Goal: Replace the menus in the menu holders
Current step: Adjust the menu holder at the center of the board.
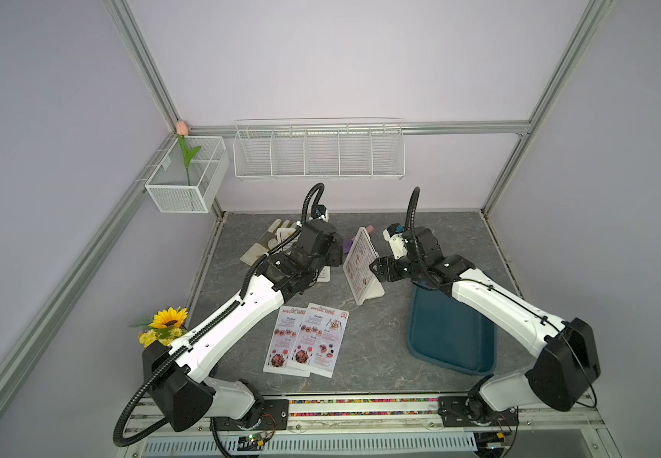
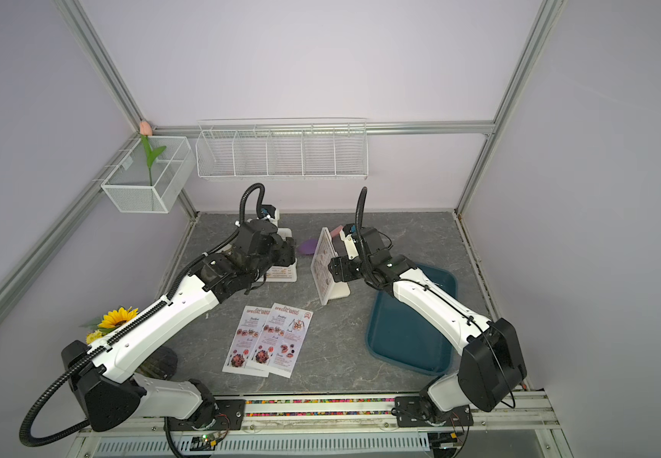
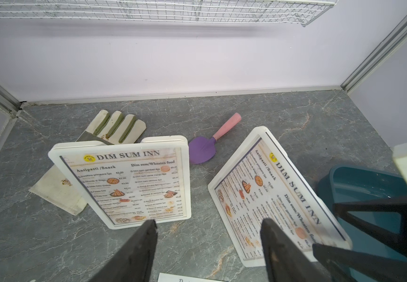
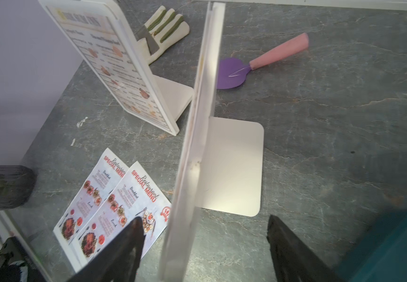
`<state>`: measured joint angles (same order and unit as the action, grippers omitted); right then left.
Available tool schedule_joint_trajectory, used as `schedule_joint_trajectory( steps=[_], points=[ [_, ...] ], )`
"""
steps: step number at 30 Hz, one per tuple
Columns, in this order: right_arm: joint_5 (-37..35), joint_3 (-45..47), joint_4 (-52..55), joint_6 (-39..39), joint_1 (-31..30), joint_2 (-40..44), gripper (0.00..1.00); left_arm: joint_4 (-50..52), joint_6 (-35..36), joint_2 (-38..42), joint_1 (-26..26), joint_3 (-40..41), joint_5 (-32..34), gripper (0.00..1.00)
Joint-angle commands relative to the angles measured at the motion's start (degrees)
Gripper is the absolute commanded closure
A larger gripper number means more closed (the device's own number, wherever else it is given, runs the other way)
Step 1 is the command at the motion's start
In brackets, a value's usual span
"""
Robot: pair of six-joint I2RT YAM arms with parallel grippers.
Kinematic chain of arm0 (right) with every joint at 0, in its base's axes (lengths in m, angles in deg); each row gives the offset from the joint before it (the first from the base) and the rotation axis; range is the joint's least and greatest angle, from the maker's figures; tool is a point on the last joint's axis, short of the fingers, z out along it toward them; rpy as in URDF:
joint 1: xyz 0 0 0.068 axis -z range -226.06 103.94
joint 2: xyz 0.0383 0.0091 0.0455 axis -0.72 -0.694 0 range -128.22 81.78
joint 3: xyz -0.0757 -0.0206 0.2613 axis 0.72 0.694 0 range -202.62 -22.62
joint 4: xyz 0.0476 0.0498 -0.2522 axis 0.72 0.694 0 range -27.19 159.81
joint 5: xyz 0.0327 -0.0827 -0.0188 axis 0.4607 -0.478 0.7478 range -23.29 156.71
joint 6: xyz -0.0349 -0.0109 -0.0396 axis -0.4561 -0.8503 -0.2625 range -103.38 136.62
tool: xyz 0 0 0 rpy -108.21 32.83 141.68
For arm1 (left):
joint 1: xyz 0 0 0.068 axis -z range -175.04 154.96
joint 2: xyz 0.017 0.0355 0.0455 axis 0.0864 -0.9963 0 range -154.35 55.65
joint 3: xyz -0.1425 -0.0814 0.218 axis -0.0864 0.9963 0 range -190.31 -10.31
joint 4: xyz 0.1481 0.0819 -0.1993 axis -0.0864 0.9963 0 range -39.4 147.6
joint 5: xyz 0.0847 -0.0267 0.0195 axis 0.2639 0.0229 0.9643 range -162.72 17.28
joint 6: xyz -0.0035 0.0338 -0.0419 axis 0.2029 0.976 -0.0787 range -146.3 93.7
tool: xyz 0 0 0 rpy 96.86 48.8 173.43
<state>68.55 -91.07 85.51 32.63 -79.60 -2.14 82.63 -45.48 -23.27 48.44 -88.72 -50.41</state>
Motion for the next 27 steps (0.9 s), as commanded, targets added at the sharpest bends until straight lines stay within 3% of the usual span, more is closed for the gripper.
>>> schedule_joint_trajectory(
  steps=[1,8,18,27],
  points=[
    [-4.9,0.9,1.2,-2.8,1.5,-1.0,0.18,0.9,-0.6,1.7,-0.3,0.5,0.8,0.31],
    [-8.2,-1.5,2.4,-10.1,6.5,-3.3,0.15,0.9,-0.7,1.9,-0.3,0.4,1.1,0.31],
    [-8.5,-5.4,-2.5,-11.7,11.0,-9.9,0.14,1.1,-0.6,1.6,-0.3,0.1,1.6,0.31],
    [-6.1,-4.9,-0.9,-9.4,11.2,-4.1,0.15,1.7,-0.1,1.2,-0.3,-0.3,2.3,0.31]
  ],
)
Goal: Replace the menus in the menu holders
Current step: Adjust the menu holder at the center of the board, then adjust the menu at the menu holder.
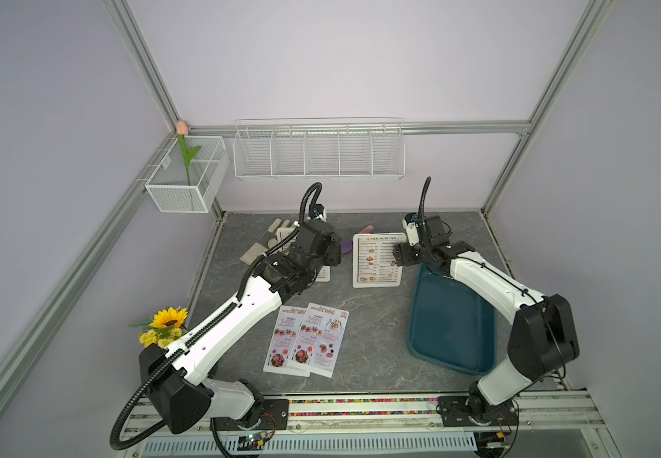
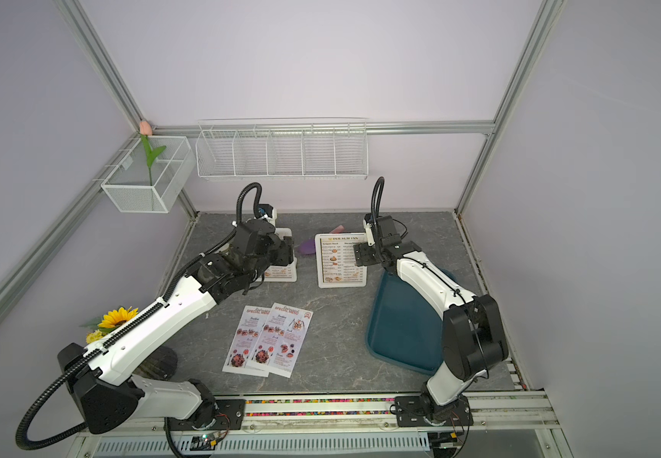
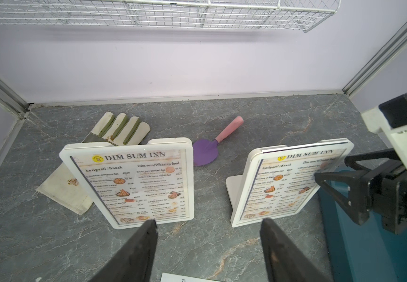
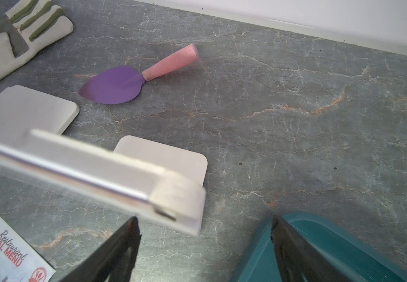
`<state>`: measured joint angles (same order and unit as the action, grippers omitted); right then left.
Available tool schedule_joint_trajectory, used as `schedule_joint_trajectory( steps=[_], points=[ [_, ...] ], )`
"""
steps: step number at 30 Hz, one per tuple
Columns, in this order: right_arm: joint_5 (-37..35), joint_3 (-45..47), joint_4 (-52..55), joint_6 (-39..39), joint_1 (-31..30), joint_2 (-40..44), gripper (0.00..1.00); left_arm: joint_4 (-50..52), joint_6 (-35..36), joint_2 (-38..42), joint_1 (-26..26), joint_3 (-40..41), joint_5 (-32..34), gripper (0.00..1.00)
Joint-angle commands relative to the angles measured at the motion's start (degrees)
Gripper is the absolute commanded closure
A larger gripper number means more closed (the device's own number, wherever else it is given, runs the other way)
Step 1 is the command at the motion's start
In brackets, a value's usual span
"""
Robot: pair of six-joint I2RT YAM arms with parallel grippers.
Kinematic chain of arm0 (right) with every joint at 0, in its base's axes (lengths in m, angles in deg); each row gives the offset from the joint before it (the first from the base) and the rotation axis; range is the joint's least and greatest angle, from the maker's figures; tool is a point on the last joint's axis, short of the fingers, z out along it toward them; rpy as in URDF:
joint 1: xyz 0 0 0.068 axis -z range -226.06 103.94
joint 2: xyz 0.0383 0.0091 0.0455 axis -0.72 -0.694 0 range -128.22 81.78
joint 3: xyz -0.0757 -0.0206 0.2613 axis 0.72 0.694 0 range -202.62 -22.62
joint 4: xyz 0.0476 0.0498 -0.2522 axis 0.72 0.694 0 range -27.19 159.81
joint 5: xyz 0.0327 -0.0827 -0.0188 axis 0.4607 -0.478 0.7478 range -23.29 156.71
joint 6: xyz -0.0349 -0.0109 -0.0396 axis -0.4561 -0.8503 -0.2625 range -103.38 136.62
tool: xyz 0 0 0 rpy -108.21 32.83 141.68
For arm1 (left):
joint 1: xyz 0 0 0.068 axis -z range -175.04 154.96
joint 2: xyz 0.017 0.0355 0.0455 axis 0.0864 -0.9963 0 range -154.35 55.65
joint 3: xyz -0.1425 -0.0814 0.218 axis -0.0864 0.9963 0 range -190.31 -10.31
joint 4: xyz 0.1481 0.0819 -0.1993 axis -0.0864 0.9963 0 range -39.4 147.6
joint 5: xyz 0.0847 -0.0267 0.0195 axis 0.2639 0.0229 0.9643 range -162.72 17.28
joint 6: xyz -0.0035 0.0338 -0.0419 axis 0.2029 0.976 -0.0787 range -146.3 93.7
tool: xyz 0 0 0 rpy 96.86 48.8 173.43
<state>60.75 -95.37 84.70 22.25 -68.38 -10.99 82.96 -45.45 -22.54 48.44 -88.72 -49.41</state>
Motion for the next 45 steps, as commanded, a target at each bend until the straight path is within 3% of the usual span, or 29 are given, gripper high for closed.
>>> schedule_joint_trajectory(
  steps=[1,6,12,20,34,45],
  points=[
    [2.7,-0.2,-0.7,2.1,-0.2,6.4,0.15,1.3,-0.2,0.4,-0.3,-0.3,1.3,0.31],
    [0.1,-2.3,-1.8,7.0,-3.8,9.6,0.15,1.4,-0.1,-1.1,-0.3,-0.8,1.2,0.31],
    [-8.9,-15.8,5.1,6.3,-8.5,-0.4,0.13,2.2,-0.2,-4.5,-0.5,-2.1,3.2,0.3],
    [-14.3,-25.5,5.8,3.4,-11.9,-11.1,0.14,2.7,-1.2,-5.6,-1.3,-1.5,4.7,0.28],
    [-16.3,-26.6,5.6,2.7,-12.8,-12.2,0.15,2.6,-1.5,-5.2,-1.8,-0.1,4.8,0.28],
    [-15.5,-19.5,6.3,2.8,-5.8,-6.5,0.15,2.5,-1.7,-4.3,-1.8,0.3,4.3,0.28]
  ],
)
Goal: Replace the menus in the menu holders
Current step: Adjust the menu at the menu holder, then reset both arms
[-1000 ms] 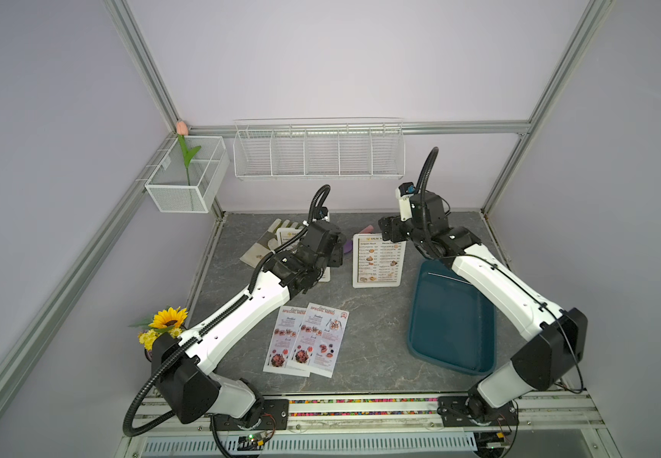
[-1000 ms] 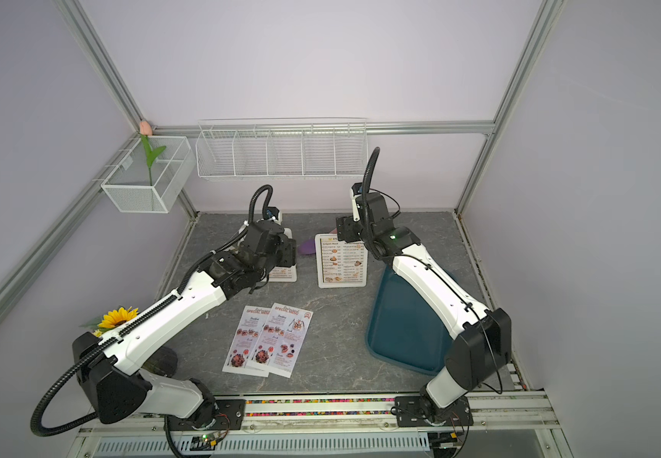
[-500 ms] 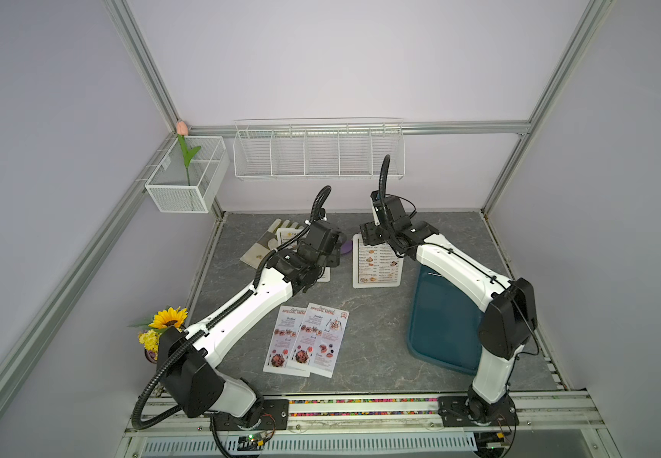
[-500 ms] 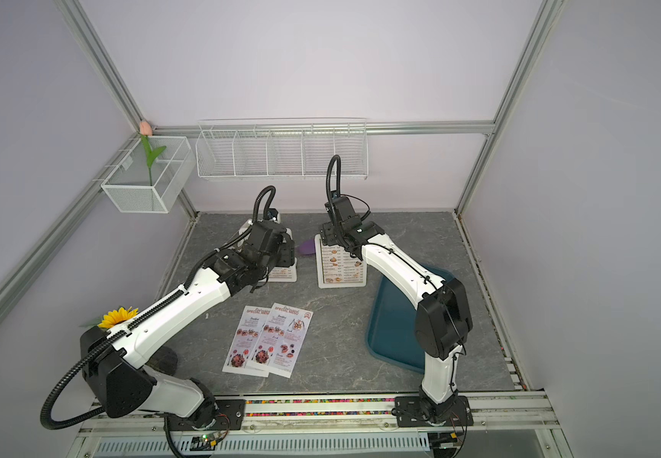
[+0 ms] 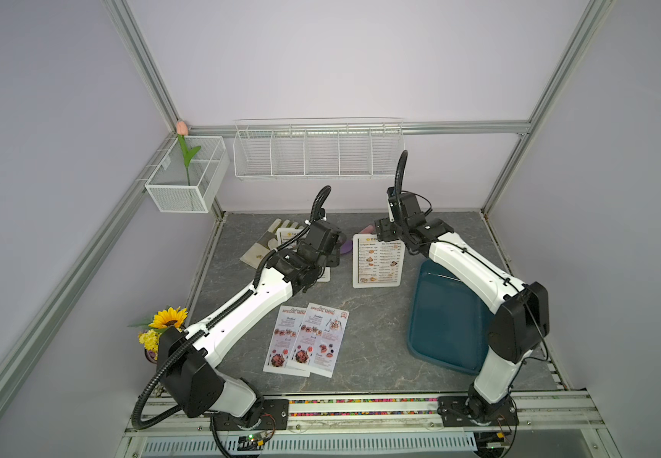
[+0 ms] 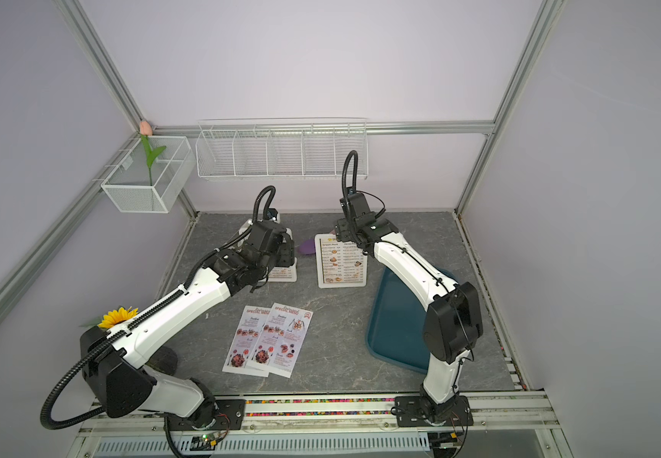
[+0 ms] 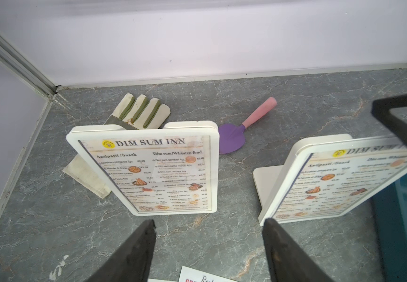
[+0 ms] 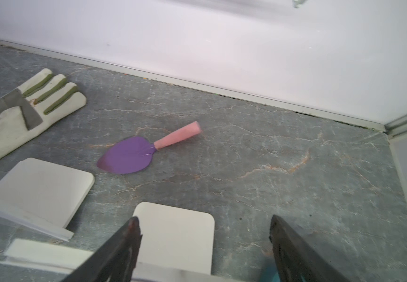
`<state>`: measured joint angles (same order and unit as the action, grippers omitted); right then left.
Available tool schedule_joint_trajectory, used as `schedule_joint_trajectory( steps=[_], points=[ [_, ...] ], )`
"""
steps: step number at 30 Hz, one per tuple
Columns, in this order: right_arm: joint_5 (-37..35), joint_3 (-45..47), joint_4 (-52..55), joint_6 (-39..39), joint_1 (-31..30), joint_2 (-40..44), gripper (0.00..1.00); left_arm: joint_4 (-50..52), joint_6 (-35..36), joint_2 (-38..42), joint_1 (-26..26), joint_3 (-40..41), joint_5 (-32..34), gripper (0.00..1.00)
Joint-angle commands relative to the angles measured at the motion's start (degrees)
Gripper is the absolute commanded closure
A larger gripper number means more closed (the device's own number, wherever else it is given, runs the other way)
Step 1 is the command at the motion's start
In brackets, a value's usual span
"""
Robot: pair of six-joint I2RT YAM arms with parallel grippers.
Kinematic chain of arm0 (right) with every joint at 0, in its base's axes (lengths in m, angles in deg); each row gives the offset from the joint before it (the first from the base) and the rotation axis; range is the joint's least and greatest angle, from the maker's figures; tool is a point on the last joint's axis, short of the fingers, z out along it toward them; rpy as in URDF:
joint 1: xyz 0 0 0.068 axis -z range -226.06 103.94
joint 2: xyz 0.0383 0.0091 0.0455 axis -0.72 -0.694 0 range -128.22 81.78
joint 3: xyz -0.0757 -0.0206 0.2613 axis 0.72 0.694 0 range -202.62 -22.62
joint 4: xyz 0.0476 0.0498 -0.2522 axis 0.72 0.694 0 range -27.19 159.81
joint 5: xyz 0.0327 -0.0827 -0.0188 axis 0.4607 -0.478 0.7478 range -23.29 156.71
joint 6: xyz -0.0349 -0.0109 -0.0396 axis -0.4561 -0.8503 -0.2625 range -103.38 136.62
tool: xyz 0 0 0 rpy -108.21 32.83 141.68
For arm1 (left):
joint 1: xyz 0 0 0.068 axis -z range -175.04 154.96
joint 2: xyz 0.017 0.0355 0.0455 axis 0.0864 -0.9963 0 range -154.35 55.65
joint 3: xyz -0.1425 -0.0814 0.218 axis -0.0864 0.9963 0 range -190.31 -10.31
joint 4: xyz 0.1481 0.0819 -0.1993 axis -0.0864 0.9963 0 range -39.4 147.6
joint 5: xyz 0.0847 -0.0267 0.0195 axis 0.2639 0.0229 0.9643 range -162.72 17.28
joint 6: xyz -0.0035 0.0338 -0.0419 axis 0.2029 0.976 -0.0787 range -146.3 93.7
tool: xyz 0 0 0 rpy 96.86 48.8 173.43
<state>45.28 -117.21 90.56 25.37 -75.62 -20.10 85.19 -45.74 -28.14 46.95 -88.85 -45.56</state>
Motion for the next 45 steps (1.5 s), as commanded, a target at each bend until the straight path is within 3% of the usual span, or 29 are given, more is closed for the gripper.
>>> schedule_joint_trajectory(
  steps=[1,10,19,22,23,24,25,26,28,31,34,36,39,41,43,45],
  points=[
    [0.3,3.0,0.4,-0.3,2.1,2.8,0.16,0.3,-1.3,1.3,-0.3,0.5,0.4,0.28],
    [1.4,6.7,0.6,0.0,4.0,4.5,0.16,0.5,-1.3,1.7,-0.3,0.2,0.5,0.28],
    [0.9,3.1,1.3,-1.6,5.4,5.1,0.15,1.1,-0.9,2.0,-0.4,-0.2,1.3,0.28],
    [0.8,3.0,1.7,-2.4,5.6,6.8,0.13,1.0,-1.4,2.8,-2.7,-0.2,-0.8,0.27],
    [0.8,3.6,1.6,-2.6,5.7,7.9,0.11,0.6,-0.7,3.4,-3.5,-0.2,-1.0,0.25],
    [1.2,4.5,1.2,-3.0,6.1,9.1,0.09,0.1,0.5,4.1,-4.1,-0.1,-0.1,0.07],
    [1.6,5.7,0.7,-3.4,6.6,10.3,0.02,-0.3,1.8,4.6,-4.7,0.0,1.6,0.01],
    [2.0,7.4,0.0,-3.4,7.4,11.9,0.11,-0.5,2.8,5.4,-5.6,0.2,4.4,0.01],
    [2.3,12.0,-1.8,-2.1,9.8,15.0,0.11,0.1,2.9,7.3,-9.4,0.8,7.0,0.01],
    [-2.7,26.0,-12.6,-2.2,12.9,21.8,0.11,-6.4,2.0,13.0,-17.8,9.4,9.2,0.01],
    [-3.8,42.3,-28.6,-3.8,15.7,28.7,0.11,-23.7,8.2,19.0,-26.2,26.0,8.7,0.01],
    [-4.8,51.3,-36.4,-6.9,17.3,31.9,0.11,-30.8,11.5,20.2,-31.2,33.7,4.0,0.01],
    [-4.8,54.8,-35.5,-6.1,20.9,32.9,0.11,-34.9,12.4,15.7,-33.7,38.2,6.5,0.01],
    [-5.1,59.2,-39.7,-5.7,22.3,33.4,0.11,-43.2,15.5,12.9,-34.2,43.4,6.2,0.02],
    [-3.8,63.6,-44.5,-5.5,24.2,33.6,0.11,-51.8,16.8,10.9,-34.3,48.5,4.0,0.01],
    [-2.5,67.5,-49.4,-5.9,25.9,33.0,0.11,-56.9,18.3,9.3,-34.3,50.6,-2.5,0.01]
  ],
)
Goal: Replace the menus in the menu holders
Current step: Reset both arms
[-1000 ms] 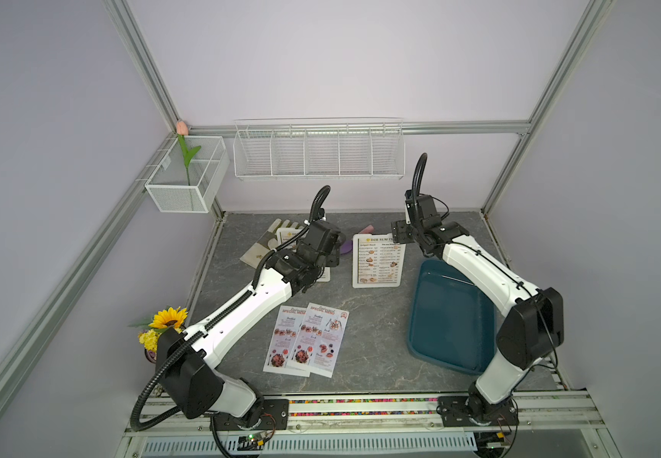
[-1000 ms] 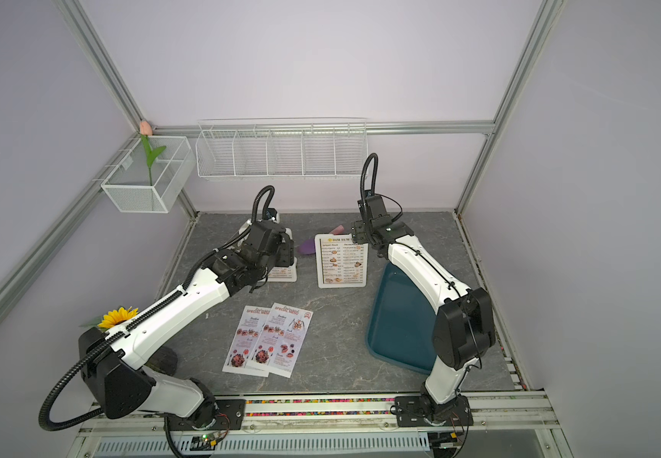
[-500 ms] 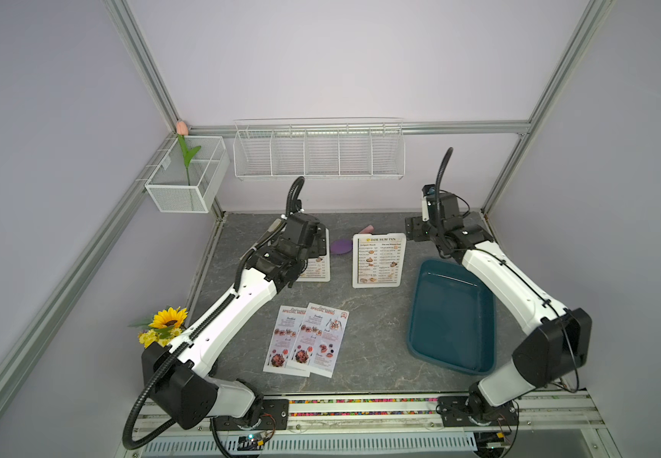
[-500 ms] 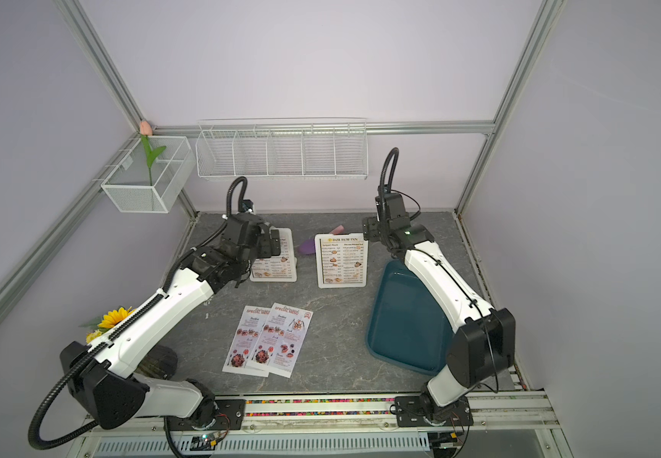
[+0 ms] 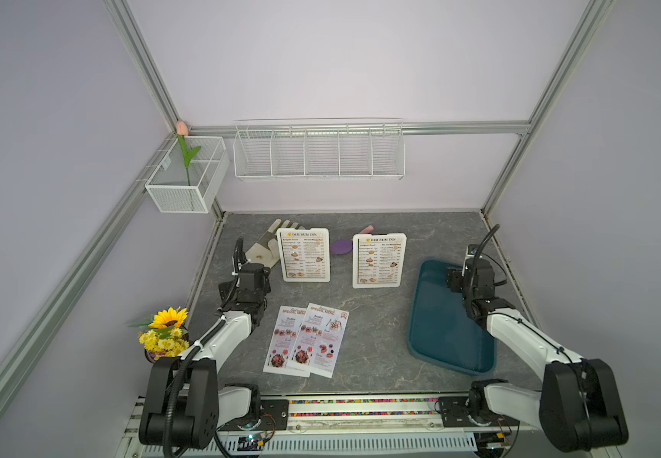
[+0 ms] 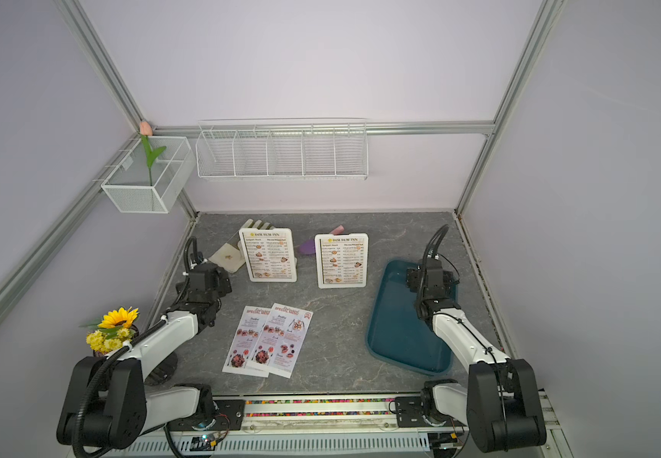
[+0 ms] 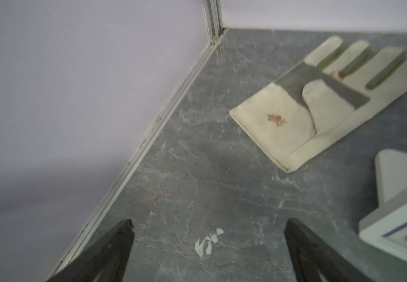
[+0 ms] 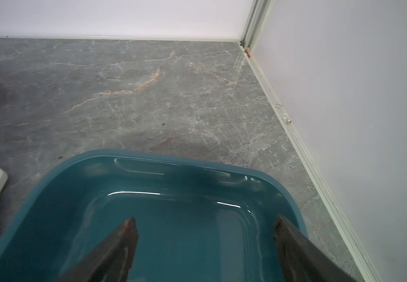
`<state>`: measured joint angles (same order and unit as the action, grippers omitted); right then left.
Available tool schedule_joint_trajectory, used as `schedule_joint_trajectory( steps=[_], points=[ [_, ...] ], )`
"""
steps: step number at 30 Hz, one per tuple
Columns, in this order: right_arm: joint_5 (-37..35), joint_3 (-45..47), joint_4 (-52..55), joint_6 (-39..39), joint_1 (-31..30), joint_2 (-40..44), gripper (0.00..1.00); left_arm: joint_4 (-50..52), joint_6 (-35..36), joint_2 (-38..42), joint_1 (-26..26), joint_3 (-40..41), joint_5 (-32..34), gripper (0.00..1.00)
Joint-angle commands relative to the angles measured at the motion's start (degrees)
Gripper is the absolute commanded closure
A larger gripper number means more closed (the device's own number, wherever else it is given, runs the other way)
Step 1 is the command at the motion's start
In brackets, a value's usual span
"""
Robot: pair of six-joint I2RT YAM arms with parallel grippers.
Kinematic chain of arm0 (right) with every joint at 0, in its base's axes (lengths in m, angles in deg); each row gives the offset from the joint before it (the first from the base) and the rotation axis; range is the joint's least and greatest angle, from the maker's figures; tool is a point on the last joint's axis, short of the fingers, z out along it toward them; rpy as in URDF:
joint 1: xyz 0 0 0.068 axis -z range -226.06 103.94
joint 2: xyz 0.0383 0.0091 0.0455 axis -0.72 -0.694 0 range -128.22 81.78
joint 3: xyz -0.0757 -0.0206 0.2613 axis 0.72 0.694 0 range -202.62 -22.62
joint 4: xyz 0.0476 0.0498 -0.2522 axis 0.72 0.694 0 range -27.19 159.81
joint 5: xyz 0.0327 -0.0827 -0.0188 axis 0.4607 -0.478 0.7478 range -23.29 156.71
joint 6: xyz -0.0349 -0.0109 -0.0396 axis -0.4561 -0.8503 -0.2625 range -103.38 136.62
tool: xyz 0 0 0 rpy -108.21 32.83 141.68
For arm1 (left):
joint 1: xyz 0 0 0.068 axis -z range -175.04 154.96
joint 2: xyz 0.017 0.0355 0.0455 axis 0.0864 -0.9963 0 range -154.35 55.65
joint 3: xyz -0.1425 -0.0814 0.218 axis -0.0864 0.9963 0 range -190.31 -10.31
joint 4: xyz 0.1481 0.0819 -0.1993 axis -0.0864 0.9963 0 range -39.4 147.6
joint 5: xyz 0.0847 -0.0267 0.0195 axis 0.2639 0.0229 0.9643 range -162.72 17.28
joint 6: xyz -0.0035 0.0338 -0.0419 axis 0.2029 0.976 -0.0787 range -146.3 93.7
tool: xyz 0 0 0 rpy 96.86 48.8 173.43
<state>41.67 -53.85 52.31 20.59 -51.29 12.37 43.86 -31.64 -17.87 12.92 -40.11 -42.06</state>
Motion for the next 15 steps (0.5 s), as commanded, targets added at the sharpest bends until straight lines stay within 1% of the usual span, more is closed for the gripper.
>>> schedule_joint_trajectory(
  steps=[1,3,5,6,7,9,10,11,12,13,14,15],
  points=[
    [1.3,6.1,-14.6,-1.6,2.2,0.0,0.11,-17.0,4.5,-1.8,-0.3,2.3,-7.2,0.01],
    [1.5,10.4,-23.8,-1.5,3.4,-2.2,0.11,-22.5,3.2,-4.2,-1.6,2.3,-7.7,0.01],
    [3.4,12.8,-33.4,-1.6,4.0,-5.9,0.11,-28.9,2.9,-6.4,-2.7,3.3,-11.3,0.01],
    [5.9,13.0,-35.6,-2.1,3.8,-6.8,0.11,-30.6,3.4,-8.0,-2.7,3.4,-12.4,0.01],
    [6.8,12.9,-37.7,-2.5,3.9,-8.3,0.11,-33.0,3.4,-10.0,-2.8,3.9,-12.4,0.01],
    [8.0,12.0,-39.7,-3.0,3.8,-13.1,0.11,-42.3,3.5,-14.4,-2.8,6.4,-11.2,0.01],
    [9.0,12.7,-44.7,-4.1,3.5,-16.0,0.11,-44.9,3.8,-15.4,-2.9,7.1,-11.5,0.01],
    [9.9,13.5,-48.4,-5.7,2.6,-18.9,0.11,-43.2,3.7,-15.0,-2.9,6.8,-11.5,0.01],
    [7.9,13.6,-52.2,-7.3,1.3,-21.0,0.11,-40.0,3.3,-14.1,-3.0,6.0,-11.4,0.01],
    [7.1,12.9,-49.1,-7.2,1.0,-19.8,0.11,-37.3,2.8,-13.4,-3.0,5.2,-11.5,0.01],
    [6.7,11.4,-43.8,-5.8,1.1,-18.5,0.11,-38.0,2.7,-13.4,-3.1,5.3,-11.5,0.01],
    [7.3,11.3,-44.2,-5.4,1.7,-18.7,0.11,-39.0,3.0,-13.6,-3.1,5.6,-11.5,0.01]
  ],
)
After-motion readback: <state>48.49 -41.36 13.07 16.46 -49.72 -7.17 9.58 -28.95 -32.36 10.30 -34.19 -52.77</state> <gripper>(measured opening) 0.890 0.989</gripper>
